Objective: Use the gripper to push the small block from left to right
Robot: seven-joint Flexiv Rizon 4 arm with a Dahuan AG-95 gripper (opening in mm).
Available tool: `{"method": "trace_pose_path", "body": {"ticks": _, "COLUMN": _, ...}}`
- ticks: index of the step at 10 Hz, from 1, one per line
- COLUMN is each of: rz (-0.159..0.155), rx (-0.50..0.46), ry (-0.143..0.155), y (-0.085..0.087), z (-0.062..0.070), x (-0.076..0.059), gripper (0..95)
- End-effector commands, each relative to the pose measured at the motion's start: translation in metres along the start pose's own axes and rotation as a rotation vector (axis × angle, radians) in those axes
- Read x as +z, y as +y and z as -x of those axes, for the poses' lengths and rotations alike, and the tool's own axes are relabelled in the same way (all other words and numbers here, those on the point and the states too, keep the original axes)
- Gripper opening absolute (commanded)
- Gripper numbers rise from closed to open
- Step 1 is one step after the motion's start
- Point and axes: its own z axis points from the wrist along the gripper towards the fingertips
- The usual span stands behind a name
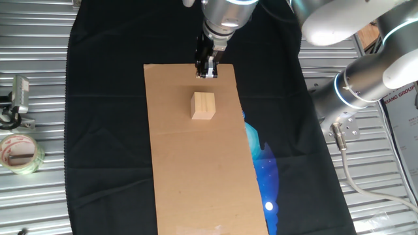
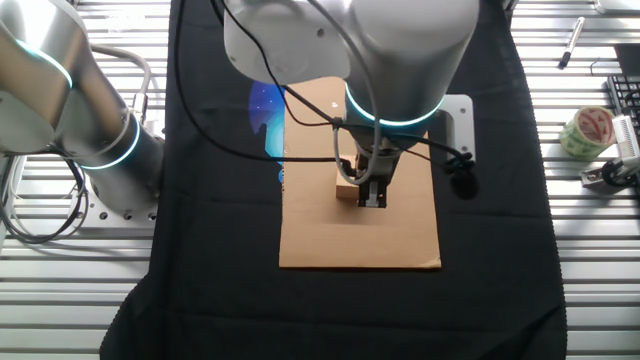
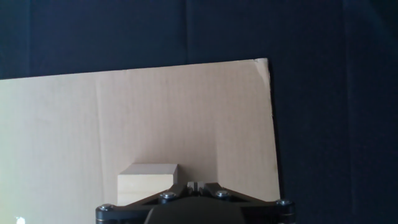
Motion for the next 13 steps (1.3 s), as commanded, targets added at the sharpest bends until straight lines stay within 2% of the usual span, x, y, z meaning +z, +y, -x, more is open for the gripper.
{"method": "trace_pose_path", "body": {"ticks": 1, "rz": -0.002, "rx": 0.0, "ry": -0.004, "y": 0.0, "z": 0.0, "x": 0.001, "gripper": 0.0}}
{"method": "trace_pose_path", "body": {"ticks": 13, "rz": 0.011, "rx": -0.016, "ry": -0.033, "y": -0.007, "z": -0.007, "x": 0.018, "gripper": 0.0}}
